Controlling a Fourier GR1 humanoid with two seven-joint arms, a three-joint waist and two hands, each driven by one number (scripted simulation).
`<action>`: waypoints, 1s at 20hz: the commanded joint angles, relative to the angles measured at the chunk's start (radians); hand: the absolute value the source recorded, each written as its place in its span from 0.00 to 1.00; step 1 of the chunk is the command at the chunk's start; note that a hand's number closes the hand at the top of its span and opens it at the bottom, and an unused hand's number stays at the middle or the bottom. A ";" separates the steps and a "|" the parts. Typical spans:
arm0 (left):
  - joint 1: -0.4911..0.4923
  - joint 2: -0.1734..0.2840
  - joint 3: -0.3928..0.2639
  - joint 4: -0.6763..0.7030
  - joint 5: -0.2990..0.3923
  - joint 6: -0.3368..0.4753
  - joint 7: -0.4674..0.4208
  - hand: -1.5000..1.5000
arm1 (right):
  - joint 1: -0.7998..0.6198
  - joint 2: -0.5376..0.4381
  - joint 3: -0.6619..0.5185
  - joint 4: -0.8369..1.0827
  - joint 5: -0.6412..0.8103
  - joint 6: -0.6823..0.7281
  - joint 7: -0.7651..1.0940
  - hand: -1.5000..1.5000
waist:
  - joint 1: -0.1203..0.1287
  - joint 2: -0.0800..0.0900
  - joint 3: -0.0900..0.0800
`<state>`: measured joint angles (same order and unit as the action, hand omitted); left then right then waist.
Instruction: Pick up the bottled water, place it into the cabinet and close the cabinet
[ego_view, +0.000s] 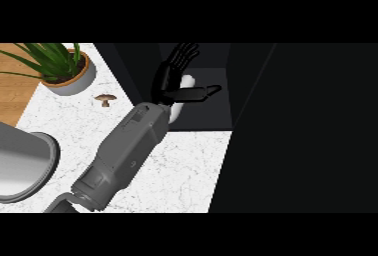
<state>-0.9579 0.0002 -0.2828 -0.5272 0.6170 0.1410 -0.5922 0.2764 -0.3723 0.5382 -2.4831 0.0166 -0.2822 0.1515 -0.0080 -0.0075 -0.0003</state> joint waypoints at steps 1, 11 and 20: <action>0.115 0.000 -0.028 -0.167 -0.011 0.024 0.050 1.00 | 0.040 -0.031 0.008 -0.098 0.055 0.012 0.038 0.00 | 0.012 -0.001 0.000; 0.483 0.146 -0.112 -0.531 -0.035 -0.003 0.113 1.00 | -0.013 -0.179 0.111 -0.126 0.109 0.108 0.147 1.00 | 0.024 -0.007 -0.001; 0.837 0.295 -0.152 -0.969 -0.061 0.019 0.142 1.00 | -0.199 0.001 0.282 -0.055 0.099 0.071 0.324 1.00 | 0.031 -0.001 -0.001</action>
<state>-0.2771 0.2337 -0.4276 -1.3623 0.5627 0.1771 -0.4255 0.1302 -0.4317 0.7192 -2.4797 0.0331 -0.1976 0.3895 0.0259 -0.0102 -0.0009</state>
